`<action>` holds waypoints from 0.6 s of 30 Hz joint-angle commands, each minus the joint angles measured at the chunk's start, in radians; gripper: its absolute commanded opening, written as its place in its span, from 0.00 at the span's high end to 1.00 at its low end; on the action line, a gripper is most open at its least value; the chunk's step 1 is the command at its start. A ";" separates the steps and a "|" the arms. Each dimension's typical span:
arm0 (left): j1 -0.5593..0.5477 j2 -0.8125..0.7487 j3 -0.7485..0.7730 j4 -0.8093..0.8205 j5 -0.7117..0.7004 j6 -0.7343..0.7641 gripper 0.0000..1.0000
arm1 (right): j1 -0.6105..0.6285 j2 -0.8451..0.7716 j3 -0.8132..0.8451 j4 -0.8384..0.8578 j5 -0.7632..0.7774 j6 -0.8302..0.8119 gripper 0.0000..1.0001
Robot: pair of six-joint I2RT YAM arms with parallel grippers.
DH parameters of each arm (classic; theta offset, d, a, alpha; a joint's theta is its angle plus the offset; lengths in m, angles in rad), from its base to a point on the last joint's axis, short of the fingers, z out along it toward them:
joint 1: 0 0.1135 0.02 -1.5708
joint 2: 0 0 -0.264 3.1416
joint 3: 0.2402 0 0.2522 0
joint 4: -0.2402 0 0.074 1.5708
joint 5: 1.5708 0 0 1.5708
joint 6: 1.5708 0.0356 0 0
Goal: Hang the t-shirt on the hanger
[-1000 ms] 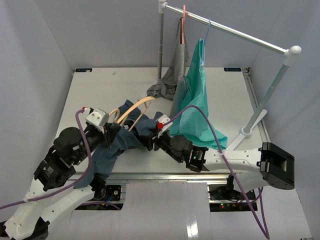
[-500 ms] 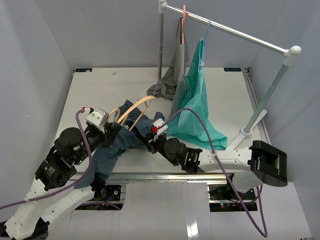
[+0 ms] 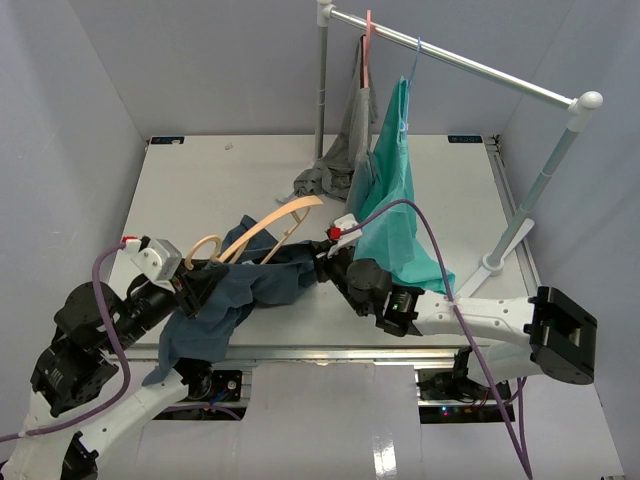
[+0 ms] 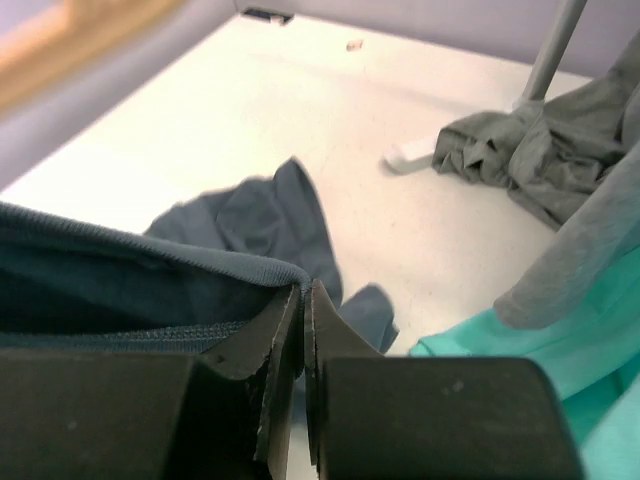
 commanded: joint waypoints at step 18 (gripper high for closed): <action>0.001 0.034 0.039 -0.128 0.125 0.185 1.00 | -0.178 -0.250 0.138 -0.289 -0.015 -0.021 0.92</action>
